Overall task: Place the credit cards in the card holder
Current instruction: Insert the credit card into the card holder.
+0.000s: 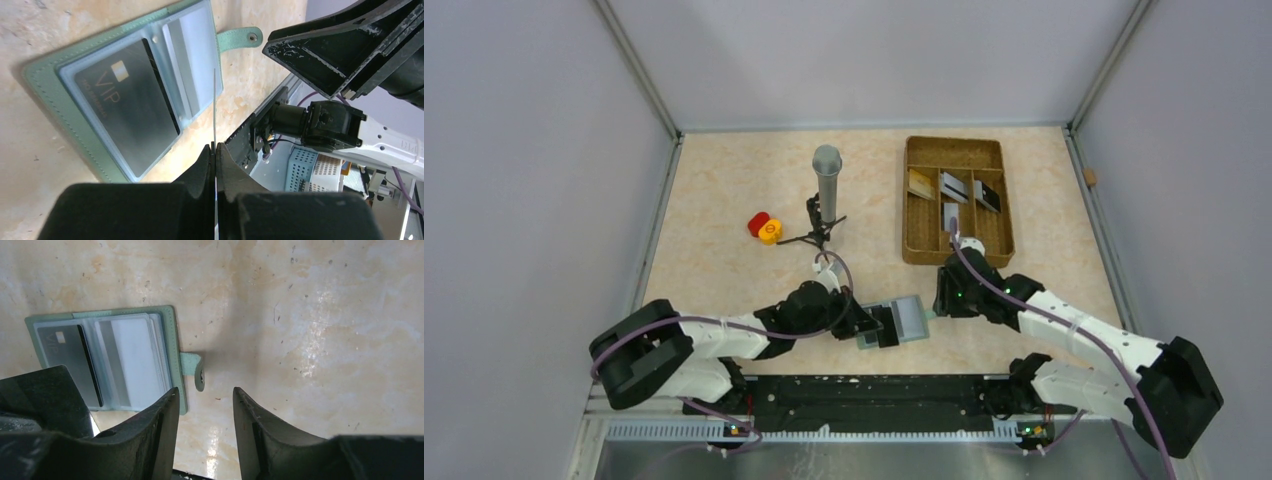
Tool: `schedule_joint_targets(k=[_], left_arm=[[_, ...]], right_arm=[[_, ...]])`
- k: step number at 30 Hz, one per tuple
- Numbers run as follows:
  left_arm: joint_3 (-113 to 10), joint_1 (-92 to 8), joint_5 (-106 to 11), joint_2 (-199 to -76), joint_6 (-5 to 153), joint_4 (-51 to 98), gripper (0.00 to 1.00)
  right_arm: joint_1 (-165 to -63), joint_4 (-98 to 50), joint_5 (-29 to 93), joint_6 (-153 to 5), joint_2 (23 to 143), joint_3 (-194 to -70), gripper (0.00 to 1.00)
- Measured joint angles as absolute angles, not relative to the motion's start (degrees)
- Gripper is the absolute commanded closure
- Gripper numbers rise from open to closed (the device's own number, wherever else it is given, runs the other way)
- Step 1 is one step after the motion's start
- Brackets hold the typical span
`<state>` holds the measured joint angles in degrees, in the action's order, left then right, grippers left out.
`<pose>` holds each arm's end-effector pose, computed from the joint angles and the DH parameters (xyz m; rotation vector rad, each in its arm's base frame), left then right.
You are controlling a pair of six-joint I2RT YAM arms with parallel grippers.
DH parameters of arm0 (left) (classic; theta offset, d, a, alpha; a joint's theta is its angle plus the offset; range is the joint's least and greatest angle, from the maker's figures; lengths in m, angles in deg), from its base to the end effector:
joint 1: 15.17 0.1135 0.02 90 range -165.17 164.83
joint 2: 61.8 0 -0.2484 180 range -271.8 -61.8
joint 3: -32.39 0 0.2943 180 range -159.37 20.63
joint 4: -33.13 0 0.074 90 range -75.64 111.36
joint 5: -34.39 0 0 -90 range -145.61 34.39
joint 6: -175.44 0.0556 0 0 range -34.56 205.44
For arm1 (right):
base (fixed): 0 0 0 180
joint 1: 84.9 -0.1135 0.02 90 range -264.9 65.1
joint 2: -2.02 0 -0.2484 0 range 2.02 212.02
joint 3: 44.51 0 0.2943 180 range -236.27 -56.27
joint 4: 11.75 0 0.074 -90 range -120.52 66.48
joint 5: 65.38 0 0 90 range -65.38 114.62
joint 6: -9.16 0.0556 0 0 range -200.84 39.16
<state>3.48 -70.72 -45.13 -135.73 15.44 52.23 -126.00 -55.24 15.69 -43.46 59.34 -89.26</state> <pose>0.1472 -0.2325 0.0878 -0.1648 2.3930 -1.4331 0.1904 0.1546 0.1516 -0.0222 2.5671 0.3402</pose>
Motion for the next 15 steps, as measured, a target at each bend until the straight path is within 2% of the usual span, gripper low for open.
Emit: schedule_joint_targets(k=[7, 11, 15], left_arm=[[3.0, -68.4, -43.1, -137.6, 15.2, 52.7, 1.0], [2.9, -67.1, -41.4, -138.5, 15.0, 53.1, 1.0], [2.5, -66.5, -39.8, -139.7, 15.0, 53.3, 1.0]], right_arm=[[-126.0, -51.1, 16.4, -46.3, 63.1, -89.2, 0.71], [-126.0, -50.4, 16.4, -47.0, 65.2, -89.2, 0.73], [-126.0, -49.7, 16.7, -47.5, 66.2, -89.2, 0.88]])
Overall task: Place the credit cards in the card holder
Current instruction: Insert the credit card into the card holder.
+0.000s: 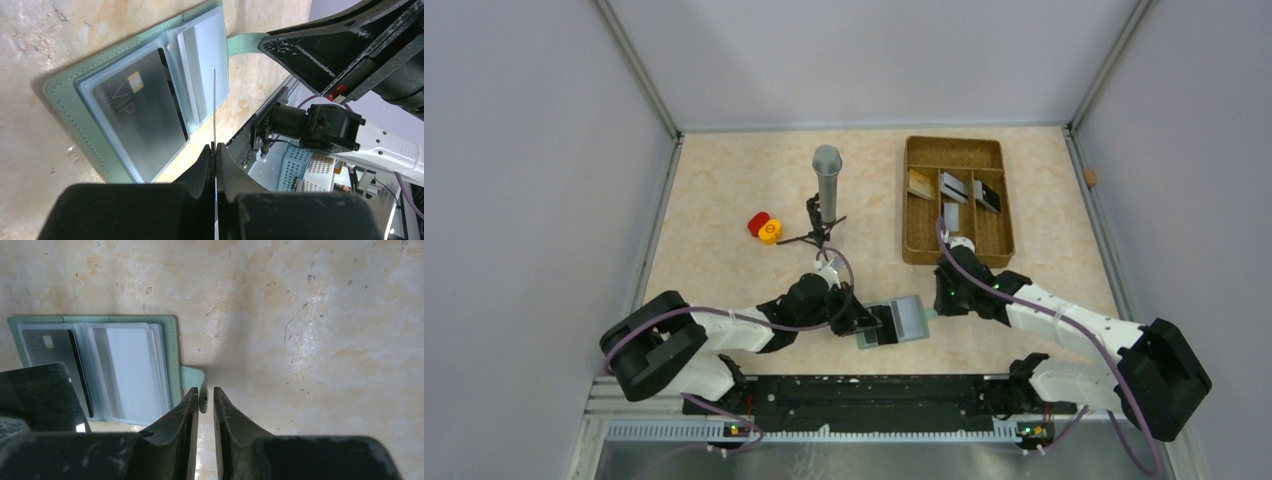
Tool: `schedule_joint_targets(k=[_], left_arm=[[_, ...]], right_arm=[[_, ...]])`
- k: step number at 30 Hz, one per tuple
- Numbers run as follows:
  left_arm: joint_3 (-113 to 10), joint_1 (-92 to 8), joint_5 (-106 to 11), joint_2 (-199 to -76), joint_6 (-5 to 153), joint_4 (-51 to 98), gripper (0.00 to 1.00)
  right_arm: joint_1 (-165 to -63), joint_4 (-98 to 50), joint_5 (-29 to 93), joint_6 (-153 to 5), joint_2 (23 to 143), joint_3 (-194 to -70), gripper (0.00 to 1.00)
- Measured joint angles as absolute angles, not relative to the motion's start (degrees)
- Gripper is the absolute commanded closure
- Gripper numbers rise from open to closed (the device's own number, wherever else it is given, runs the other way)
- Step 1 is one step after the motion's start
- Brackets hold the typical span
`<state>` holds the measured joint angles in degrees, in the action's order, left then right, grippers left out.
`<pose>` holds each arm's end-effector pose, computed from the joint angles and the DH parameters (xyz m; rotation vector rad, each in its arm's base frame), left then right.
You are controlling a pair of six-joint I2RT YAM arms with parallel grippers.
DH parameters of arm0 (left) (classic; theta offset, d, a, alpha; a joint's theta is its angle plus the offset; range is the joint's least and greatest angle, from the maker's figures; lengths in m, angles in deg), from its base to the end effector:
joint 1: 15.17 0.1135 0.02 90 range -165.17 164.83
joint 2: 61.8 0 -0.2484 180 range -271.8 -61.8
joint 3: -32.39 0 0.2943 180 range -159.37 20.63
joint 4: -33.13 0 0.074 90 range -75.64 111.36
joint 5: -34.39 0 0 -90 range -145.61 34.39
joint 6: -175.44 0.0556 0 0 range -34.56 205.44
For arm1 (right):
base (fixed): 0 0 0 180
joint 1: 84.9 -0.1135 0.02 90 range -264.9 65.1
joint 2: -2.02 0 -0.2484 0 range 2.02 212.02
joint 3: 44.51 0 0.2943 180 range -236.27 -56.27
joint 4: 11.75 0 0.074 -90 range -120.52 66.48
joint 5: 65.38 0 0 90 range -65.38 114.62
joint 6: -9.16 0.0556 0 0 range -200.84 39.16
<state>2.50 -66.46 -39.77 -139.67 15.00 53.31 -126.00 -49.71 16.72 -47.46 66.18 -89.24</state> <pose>0.1617 -0.2261 0.0783 -0.2041 2.4420 -1.4521 0.2001 0.1644 0.1304 -0.1221 2.5873 0.3161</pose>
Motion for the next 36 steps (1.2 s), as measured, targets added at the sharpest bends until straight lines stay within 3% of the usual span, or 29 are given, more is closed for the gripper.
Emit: schedule_joint_targets(k=[7, 36], left_arm=[[1.7, -66.1, -37.5, -142.5, 15.0, 53.7, 1.0], [1.0, -64.3, -33.5, -149.5, 11.6, 58.7, 1.0]], right_arm=[[-126.0, -49.6, 16.7, -47.9, 66.3, -89.2, 1.0], [-126.0, -49.8, 15.3, -47.8, 67.0, -88.8, 1.0]])
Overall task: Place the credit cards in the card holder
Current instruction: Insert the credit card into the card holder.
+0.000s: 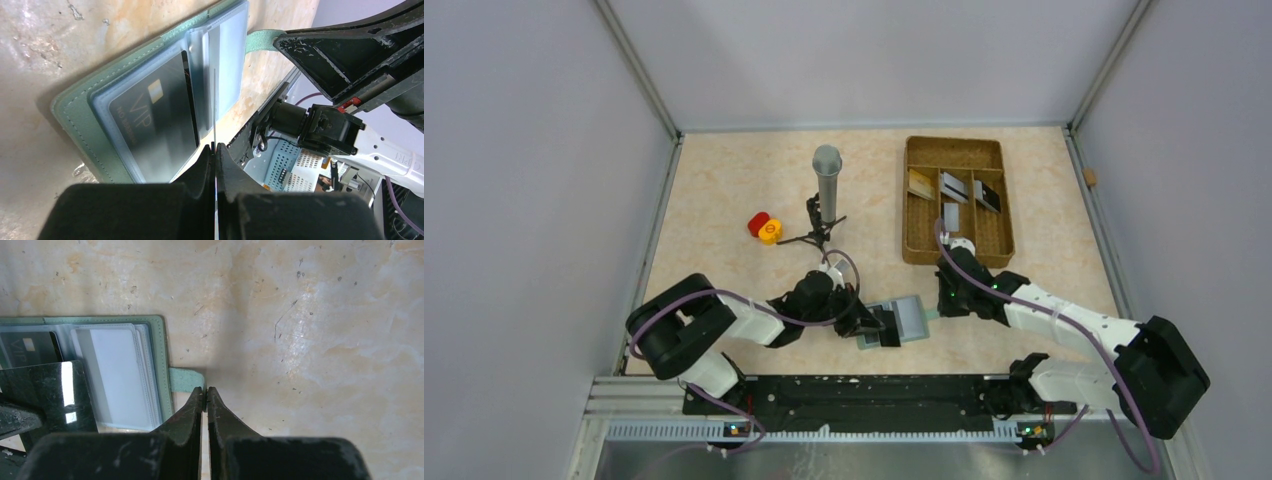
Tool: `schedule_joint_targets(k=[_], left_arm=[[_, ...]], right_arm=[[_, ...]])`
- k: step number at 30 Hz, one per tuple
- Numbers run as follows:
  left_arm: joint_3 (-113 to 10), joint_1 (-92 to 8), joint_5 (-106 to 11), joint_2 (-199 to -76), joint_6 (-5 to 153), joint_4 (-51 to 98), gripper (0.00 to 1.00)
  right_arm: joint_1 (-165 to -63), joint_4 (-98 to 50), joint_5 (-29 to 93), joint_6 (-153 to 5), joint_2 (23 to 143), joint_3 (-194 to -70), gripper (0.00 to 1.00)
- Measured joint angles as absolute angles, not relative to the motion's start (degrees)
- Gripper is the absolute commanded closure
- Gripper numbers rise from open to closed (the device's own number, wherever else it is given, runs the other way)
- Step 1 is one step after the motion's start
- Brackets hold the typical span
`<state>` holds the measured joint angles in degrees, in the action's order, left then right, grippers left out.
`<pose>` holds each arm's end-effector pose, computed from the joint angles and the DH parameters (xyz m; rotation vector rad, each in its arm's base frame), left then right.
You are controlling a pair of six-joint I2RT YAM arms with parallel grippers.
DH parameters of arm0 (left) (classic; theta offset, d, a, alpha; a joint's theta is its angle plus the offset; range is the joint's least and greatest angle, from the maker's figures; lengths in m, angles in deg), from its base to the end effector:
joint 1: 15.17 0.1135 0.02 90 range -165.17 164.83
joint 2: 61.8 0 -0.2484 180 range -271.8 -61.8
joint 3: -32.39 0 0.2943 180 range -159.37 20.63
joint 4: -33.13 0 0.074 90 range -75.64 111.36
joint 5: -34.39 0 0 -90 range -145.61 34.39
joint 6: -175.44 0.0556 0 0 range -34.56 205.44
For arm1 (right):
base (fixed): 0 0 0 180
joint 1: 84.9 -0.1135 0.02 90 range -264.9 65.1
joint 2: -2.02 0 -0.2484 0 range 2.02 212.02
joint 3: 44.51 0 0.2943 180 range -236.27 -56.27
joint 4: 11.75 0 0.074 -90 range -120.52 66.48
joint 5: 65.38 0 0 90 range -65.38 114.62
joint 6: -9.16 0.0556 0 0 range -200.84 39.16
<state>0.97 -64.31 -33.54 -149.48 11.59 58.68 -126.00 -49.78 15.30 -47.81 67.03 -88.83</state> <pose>0.1682 -0.2264 0.0529 -0.2684 2.5447 -1.5086 0.1998 0.1624 0.1245 -0.1237 2.5954 0.2694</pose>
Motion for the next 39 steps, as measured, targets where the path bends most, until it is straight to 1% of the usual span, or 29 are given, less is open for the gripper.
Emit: schedule_joint_targets(k=[27, 39], left_arm=[[1.0, -63.9, -32.4, -150.7, 11.6, 57.9, 1.0], [1.0, -63.6, -32.0, -153.0, 11.6, 60.8, 1.0]], right_arm=[[-126.0, -50.1, 15.2, -47.8, 67.1, -88.8, 1.0], [-126.0, -50.3, 15.2, -47.8, 67.1, -88.8, 1.0]])
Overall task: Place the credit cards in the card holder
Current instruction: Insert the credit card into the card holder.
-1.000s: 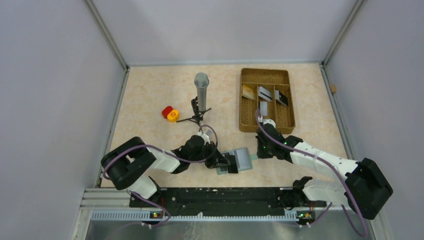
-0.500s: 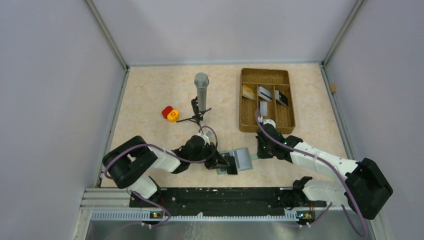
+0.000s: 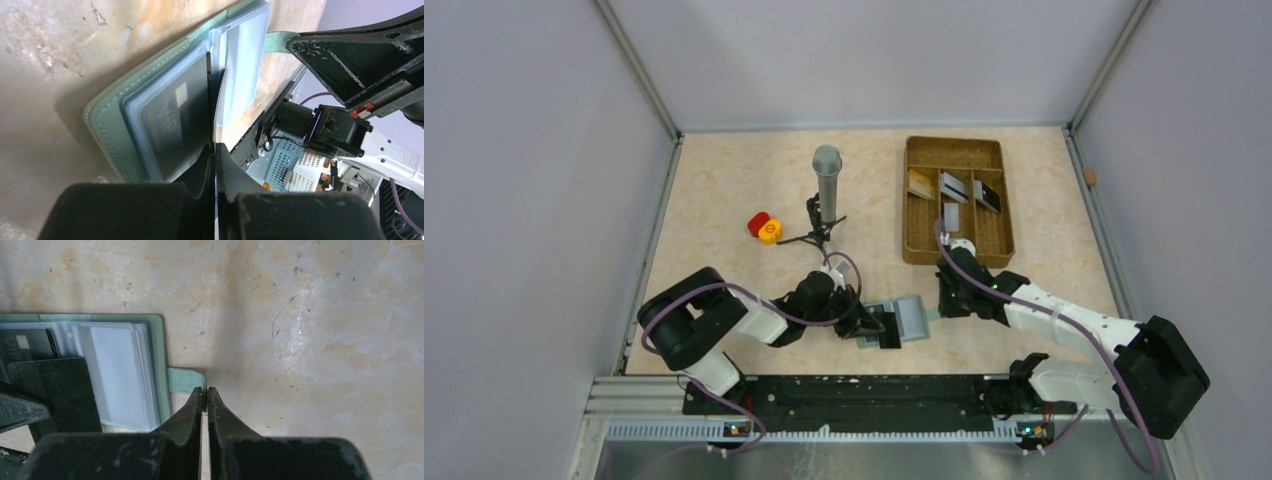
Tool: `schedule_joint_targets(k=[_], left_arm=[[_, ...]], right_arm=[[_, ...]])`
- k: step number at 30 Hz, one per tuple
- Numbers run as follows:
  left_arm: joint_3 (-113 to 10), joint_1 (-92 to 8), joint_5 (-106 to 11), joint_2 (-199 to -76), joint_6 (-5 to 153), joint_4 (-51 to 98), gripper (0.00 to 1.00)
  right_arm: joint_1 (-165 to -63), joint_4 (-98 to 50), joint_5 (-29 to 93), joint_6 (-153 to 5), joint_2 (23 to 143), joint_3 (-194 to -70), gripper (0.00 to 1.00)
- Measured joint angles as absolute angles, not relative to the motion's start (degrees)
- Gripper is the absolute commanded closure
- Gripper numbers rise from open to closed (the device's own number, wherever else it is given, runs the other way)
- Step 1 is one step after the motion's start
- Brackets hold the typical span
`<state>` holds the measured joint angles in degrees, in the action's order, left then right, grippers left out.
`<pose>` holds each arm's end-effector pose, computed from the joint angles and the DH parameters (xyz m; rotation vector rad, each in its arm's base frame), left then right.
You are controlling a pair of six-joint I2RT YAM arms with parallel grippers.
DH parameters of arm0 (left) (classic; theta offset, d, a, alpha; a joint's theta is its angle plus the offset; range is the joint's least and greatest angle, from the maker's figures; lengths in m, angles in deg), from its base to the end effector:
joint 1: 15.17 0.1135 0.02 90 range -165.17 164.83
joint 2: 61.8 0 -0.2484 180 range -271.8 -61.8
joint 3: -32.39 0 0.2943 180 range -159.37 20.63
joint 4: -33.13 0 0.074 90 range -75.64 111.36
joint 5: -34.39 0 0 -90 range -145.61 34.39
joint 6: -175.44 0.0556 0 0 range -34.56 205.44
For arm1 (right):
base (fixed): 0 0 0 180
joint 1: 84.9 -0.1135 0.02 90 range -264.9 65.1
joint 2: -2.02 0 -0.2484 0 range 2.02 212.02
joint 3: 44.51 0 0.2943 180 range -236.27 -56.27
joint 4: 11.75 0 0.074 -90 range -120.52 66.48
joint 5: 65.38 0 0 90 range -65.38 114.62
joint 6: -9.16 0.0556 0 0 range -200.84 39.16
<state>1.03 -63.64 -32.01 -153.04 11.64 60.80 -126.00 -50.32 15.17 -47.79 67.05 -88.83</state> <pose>0.1682 -0.2235 0.0407 -0.2750 2.5787 -1.5050 0.1991 0.1616 0.1238 -0.1239 2.6028 0.2596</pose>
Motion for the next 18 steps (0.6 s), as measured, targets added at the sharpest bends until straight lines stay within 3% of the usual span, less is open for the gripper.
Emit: schedule_joint_targets(k=[18], left_arm=[[2.3, -62.4, -32.9, -156.6, 12.0, 68.7, 1.0]], right_arm=[[-126.0, -51.0, 15.2, -47.8, 67.1, -88.5, 1.0]])
